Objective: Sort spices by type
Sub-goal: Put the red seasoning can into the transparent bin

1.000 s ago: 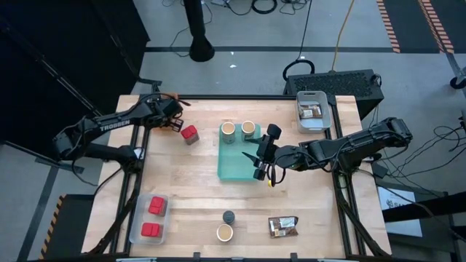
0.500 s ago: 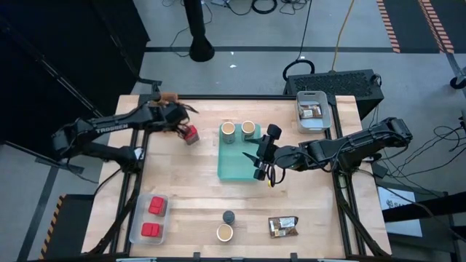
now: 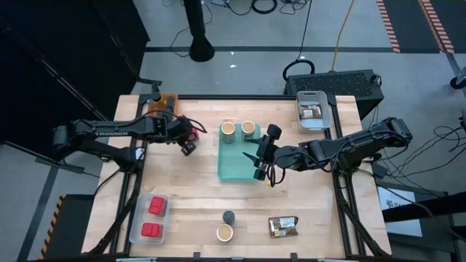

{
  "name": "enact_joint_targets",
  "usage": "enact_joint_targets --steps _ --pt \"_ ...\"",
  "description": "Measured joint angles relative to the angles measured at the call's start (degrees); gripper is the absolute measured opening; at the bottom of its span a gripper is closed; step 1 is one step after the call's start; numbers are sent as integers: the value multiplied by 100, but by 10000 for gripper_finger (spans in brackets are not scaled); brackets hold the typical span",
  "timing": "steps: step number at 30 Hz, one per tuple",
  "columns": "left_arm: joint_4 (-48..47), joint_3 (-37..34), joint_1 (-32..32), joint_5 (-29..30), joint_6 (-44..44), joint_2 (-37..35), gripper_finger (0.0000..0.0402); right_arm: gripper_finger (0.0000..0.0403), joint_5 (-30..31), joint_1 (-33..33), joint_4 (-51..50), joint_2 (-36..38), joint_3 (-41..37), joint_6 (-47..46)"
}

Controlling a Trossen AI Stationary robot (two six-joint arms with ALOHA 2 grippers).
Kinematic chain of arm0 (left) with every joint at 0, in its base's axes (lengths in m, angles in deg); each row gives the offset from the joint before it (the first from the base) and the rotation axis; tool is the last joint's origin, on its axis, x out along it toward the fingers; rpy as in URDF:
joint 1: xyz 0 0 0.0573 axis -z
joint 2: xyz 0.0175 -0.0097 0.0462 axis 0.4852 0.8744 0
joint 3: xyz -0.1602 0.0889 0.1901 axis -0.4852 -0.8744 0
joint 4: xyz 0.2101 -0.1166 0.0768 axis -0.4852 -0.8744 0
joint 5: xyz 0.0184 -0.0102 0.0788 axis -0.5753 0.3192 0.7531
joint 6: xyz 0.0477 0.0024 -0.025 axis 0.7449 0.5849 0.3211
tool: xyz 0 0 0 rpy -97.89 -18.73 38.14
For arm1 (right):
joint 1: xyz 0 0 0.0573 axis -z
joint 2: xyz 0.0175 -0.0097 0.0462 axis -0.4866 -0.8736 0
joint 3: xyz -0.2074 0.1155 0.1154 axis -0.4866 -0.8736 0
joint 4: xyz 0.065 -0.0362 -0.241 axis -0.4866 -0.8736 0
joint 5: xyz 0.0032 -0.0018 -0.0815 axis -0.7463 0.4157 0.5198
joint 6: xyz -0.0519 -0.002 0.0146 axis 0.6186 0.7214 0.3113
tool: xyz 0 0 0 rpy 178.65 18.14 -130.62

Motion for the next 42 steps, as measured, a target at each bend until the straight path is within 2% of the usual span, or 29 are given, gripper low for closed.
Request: enact_joint_targets --steps 8,11,21,25,29,39,42 --pt "347 0 -7 53 -20 0 37 189 -2 -2 2 0 0 -46" --pt "319 0 -7 15 -18 37 52 189 0 -1 2 0 0 -46" --pt "319 0 -28 75 -163 48 172 189 -2 -1 2 0 0 -44" --pt "299 0 -201 124 -500 81 227 189 -2 -1 2 0 0 -44" --pt "251 0 -448 -75 -629 201 263 189 -2 -2 2 0 0 -44" --pt "252 2 -894 -34 -260 722 274 189 -4 0 13 0 0 -125" --pt "286 13 -952 -180 -144 756 274 189 -4 0 14 0 0 -127"
